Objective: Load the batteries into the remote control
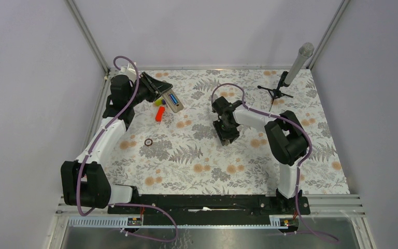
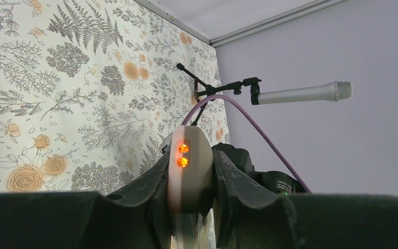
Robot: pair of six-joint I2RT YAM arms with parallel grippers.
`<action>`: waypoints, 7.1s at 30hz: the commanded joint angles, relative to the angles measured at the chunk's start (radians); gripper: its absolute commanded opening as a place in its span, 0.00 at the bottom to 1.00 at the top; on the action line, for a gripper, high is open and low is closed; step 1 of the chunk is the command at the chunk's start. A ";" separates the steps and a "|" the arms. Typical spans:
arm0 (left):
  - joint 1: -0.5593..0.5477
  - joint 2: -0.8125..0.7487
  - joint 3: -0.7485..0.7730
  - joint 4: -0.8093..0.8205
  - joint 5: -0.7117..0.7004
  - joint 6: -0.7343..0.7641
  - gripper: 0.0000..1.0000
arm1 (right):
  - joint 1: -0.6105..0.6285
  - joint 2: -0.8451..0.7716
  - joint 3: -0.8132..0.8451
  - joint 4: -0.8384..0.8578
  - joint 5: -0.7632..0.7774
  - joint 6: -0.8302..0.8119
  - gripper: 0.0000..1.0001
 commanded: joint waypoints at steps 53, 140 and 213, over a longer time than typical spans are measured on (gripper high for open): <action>-0.250 0.052 -0.210 0.575 -0.029 -0.009 0.00 | 0.213 -0.275 0.442 -0.156 -0.004 0.051 0.32; -0.166 0.080 -0.141 0.526 0.126 -0.337 0.00 | 0.215 -0.178 0.653 -0.197 -0.103 0.076 0.91; -0.144 0.078 -0.136 0.681 0.109 -0.530 0.00 | -0.052 -0.406 0.028 0.524 -0.522 0.541 0.64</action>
